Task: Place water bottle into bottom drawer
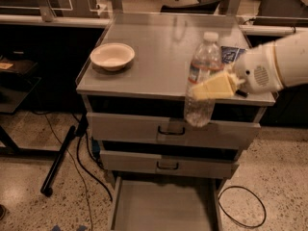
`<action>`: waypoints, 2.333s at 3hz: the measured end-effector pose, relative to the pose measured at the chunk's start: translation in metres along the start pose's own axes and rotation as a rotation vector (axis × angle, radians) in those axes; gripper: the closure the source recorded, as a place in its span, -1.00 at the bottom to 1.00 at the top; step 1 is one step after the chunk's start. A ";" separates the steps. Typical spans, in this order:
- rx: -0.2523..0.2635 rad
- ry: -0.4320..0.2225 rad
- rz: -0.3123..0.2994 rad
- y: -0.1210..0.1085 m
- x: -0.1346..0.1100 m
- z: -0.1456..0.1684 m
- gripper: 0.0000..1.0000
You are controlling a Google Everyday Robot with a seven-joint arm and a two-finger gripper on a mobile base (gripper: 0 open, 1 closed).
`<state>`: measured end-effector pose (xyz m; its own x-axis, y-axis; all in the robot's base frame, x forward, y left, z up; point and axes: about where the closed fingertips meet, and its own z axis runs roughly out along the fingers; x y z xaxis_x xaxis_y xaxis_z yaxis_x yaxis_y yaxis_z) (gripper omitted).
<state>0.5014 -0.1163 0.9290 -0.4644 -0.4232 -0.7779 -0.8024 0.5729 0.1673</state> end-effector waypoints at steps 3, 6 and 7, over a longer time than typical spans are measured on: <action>-0.023 0.030 0.138 0.012 0.056 0.008 1.00; -0.126 0.091 0.338 0.043 0.142 0.071 1.00; -0.178 0.063 0.407 0.050 0.161 0.098 1.00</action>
Offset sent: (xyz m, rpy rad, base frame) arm -0.0328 -0.0060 -0.0221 0.0029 0.0663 -0.0242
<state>0.4235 -0.0874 0.7529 -0.7731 -0.2332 -0.5899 -0.5991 0.5741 0.5582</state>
